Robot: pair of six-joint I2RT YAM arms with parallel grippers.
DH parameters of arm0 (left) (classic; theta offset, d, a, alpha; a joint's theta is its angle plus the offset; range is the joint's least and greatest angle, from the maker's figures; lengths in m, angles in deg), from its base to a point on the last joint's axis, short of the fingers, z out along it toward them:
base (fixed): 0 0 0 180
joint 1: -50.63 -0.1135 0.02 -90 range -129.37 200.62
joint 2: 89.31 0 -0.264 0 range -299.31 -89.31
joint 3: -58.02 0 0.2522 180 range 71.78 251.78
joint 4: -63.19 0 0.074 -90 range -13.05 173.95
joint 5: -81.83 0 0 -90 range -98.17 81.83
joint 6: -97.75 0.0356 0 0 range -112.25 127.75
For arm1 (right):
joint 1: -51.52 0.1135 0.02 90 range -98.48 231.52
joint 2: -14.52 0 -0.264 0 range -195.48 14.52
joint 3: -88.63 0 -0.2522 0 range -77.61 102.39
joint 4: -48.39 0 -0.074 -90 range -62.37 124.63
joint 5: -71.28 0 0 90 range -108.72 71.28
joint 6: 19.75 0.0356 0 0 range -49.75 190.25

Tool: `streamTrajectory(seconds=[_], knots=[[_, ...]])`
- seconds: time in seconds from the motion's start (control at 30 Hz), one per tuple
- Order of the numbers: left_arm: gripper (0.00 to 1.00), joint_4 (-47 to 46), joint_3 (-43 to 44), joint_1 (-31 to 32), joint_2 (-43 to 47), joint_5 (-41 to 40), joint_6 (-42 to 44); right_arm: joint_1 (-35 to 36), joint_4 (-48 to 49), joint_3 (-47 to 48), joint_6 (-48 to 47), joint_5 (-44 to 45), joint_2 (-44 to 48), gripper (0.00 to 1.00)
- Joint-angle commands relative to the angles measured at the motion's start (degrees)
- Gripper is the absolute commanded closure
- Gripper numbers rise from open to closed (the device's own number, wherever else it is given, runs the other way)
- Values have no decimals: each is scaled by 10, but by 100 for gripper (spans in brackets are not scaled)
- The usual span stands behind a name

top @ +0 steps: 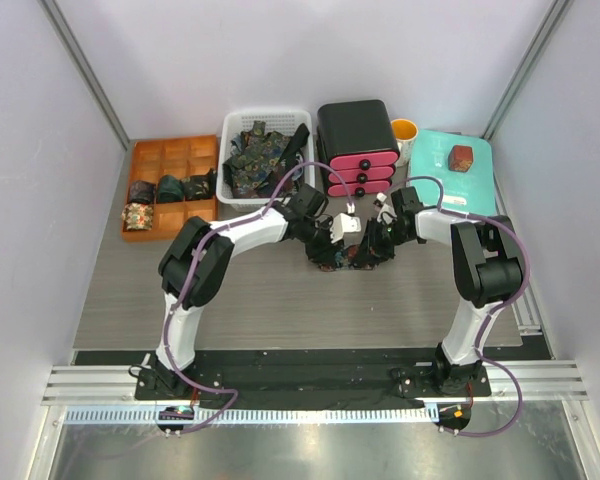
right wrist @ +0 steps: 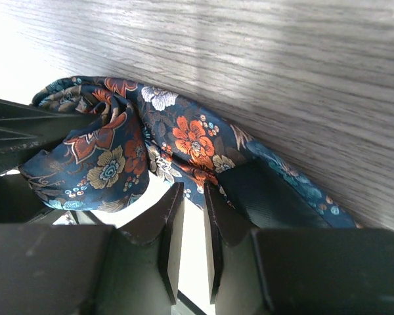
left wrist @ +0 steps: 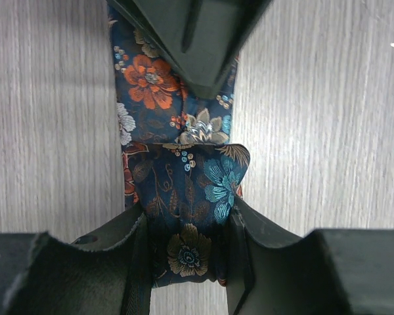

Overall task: Roll the ties
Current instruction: Roll the tie at the center of the board.

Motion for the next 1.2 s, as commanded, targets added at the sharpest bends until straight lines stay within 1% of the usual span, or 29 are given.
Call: streamTrajectory(seconds=[0.0, 0.13, 0.17, 0.23, 0.27, 0.3, 0.37, 0.53, 0.73, 0.8, 0.83, 0.9, 1.0, 1.03, 1.1, 1.13, 1.17], knots=[[88, 76, 28, 1, -24, -67, 29, -2, -59, -20, -36, 64, -1, 75], [87, 105, 34, 12, -36, -77, 52, -5, -20, -8, 2, -9, 28, 71], [87, 108, 35, 12, -38, -74, 55, -6, 6, -6, 36, -40, 33, 68], [86, 114, 36, 14, -42, -81, 58, -5, 29, -5, 70, -62, 39, 62], [85, 119, 41, 14, -44, -81, 62, -5, 47, -4, 84, -76, 41, 55], [85, 123, 43, 15, -47, -85, 62, -4, 55, -6, 109, -83, 41, 52], [84, 129, 51, 15, -56, -88, 60, -5, 70, -10, 129, -90, 40, 46], [83, 139, 65, 15, -67, -91, 60, -1, 111, -26, 176, -107, 46, 45], [82, 148, 78, 15, -77, -89, 64, 11, 147, -29, 181, -107, 27, 45], [82, 151, 81, 15, -80, -91, 67, 11, 158, -31, 178, -105, 12, 47], [81, 155, 83, 15, -82, -91, 69, 11, 161, -31, 176, -108, 4, 52], [81, 158, 86, 15, -85, -91, 70, 11, 158, -31, 170, -112, -6, 55], [81, 160, 91, 15, -87, -92, 73, 11, 159, -36, 162, -113, -10, 62], [81, 160, 94, 14, -87, -90, 73, 11, 160, -36, 162, -113, -13, 70], [80, 160, 96, 15, -90, -89, 73, 11, 162, -35, 167, -111, -16, 77], [79, 161, 98, 15, -89, -88, 73, 11, 161, -34, 168, -109, -18, 85], [78, 161, 99, 15, -89, -88, 72, 11, 160, -33, 168, -103, -20, 90]])
